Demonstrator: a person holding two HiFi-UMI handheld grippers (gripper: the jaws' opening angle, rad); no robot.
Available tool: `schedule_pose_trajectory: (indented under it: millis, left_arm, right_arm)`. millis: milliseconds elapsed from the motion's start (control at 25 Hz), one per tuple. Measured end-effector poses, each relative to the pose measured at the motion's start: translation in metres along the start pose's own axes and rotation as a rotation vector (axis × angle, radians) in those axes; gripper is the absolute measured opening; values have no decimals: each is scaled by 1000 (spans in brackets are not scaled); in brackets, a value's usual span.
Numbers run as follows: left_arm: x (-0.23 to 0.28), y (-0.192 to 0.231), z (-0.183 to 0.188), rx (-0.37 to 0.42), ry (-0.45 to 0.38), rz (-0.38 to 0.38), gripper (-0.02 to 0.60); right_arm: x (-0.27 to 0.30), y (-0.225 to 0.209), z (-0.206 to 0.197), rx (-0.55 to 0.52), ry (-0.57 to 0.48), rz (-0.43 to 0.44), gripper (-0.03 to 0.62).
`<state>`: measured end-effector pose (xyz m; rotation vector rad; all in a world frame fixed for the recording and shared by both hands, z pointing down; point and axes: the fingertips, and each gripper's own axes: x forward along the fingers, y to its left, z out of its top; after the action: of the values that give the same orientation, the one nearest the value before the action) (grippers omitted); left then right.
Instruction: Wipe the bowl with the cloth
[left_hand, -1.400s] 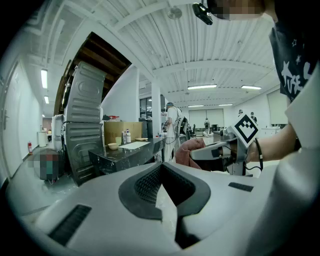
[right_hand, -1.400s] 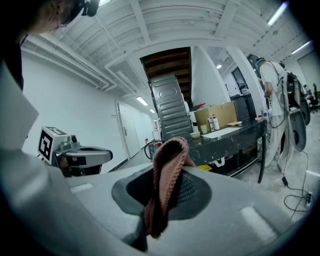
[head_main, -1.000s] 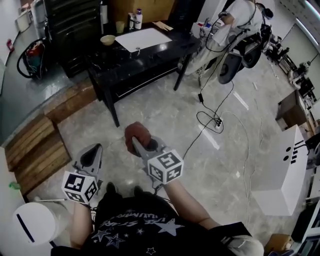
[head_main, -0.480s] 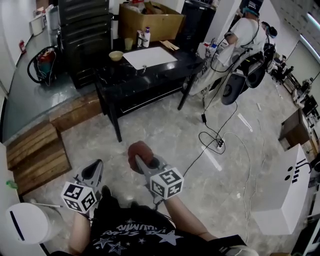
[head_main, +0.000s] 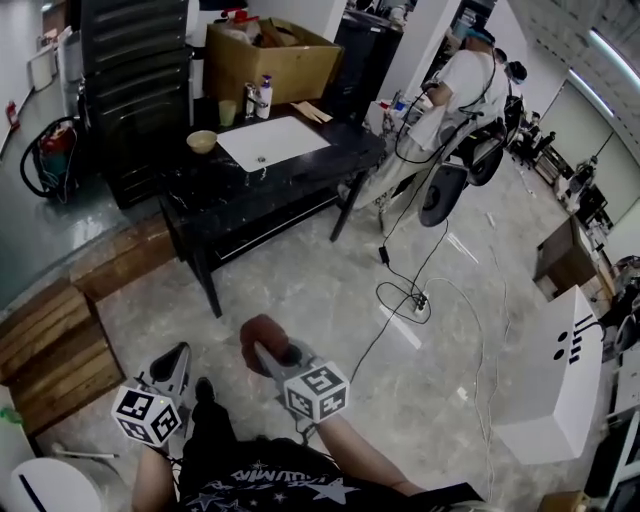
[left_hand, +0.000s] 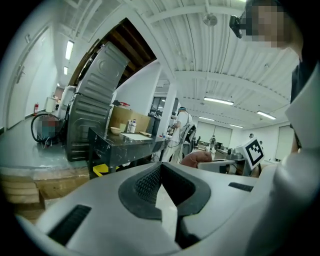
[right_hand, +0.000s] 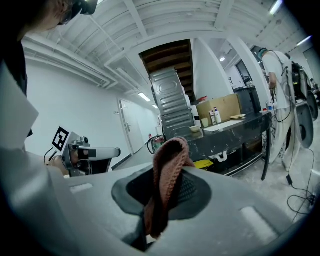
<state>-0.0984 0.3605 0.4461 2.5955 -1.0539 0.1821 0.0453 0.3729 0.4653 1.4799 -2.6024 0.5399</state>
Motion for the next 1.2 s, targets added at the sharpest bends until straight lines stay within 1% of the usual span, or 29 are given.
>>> schedule_pose_trajectory:
  millis: [240,440,600,640,800,840,1000,1200]
  left_arm:
    - [60,74,22,-41,12,-75,8]
    - [103,136,56,-124,12,-156,8]
    - [123,180,70,-135,25,-183,8]
    - [127,190,71,-151,31,-188,8]
    - [137,225,72,-258,65,-234,8]
    - [139,233,73,-262,73,-240,8]
    - [152,263,80,-230,89,-250,8]
    - [169,280,87,-232,97,-264,8]
  right_arm:
    - [78,-35,24,0,16,-69,54]
    - [144,-50,42,17,42,-114,54]
    - [188,-55,51,35,69,-142,54]
    - [198,-57,53,36,75,-148,54]
    - [235,-62,61,43,85,-181,54]
    - [243,-63,63,50,85,-189,54]
    - [266,-65,73,48,91,-211,54]
    - [277,-78,77,52,108,-239,55]
